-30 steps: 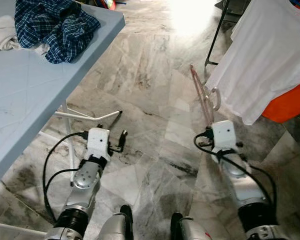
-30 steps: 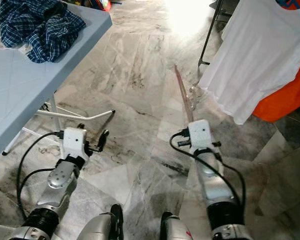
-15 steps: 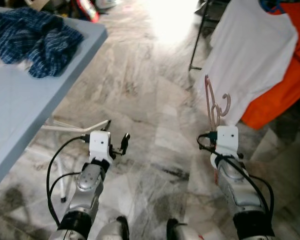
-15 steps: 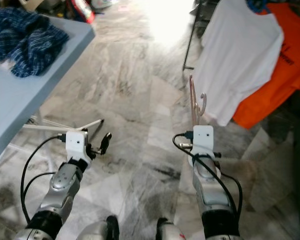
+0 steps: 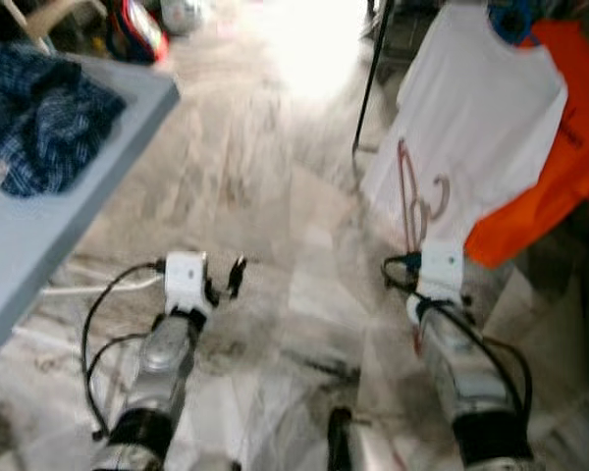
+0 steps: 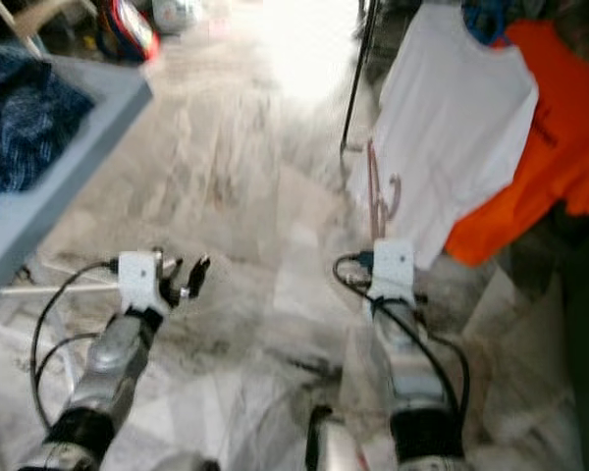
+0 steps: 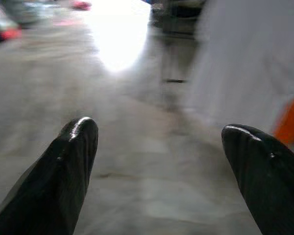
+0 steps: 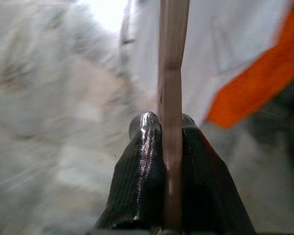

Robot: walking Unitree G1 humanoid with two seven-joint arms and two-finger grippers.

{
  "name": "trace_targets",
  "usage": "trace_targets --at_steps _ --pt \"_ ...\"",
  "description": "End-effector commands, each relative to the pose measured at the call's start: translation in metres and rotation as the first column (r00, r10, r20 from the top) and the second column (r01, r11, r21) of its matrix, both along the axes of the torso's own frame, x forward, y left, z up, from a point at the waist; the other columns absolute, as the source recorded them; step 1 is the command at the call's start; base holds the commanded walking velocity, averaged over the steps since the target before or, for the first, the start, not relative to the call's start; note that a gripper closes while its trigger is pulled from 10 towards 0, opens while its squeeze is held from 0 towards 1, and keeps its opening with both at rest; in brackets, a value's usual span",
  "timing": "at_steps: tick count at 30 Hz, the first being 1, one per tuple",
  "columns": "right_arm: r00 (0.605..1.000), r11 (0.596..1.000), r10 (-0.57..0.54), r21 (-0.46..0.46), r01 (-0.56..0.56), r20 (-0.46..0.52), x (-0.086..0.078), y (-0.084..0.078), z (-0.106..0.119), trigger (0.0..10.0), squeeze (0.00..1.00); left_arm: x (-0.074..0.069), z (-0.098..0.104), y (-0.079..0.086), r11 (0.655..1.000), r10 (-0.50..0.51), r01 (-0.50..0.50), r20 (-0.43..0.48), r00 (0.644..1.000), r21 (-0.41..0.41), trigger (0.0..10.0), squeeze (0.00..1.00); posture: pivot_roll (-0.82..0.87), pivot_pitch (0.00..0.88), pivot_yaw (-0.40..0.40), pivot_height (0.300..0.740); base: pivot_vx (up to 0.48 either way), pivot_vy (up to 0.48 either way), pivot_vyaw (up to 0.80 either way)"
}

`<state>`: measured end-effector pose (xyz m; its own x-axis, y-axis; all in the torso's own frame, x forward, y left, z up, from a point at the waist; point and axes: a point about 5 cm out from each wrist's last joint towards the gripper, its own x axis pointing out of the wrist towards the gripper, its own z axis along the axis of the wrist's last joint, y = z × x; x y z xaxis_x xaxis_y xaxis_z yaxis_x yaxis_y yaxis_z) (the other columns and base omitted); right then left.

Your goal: Hang hanger

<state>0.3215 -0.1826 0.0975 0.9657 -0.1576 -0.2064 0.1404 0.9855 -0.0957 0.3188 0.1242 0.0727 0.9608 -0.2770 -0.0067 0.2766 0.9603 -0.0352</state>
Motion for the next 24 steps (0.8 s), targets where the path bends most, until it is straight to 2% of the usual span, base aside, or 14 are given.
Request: trace_targets --at_steps 1,24 --pt "1.0 1.0 0.01 0.016 -0.01 0.004 -0.0007 0.0054 0.0001 10.0 0.0 -0.0032 -0.0056 0.0137 0.999 0.029 -0.028 -0.023 0.999 0.02 10.0 0.0 0.03 0.228 -0.003 0.74 0.364 0.0 0.0" --pt "1.0 1.0 0.008 0.016 -0.008 -0.002 -0.0031 0.0023 -0.0034 10.0 0.0 -0.0034 -0.007 0.007 1.0 -0.01 0.011 -0.034 0.999 0.021 10.0 0.0 0.02 0.208 0.007 0.74 0.364 0.0 0.0"
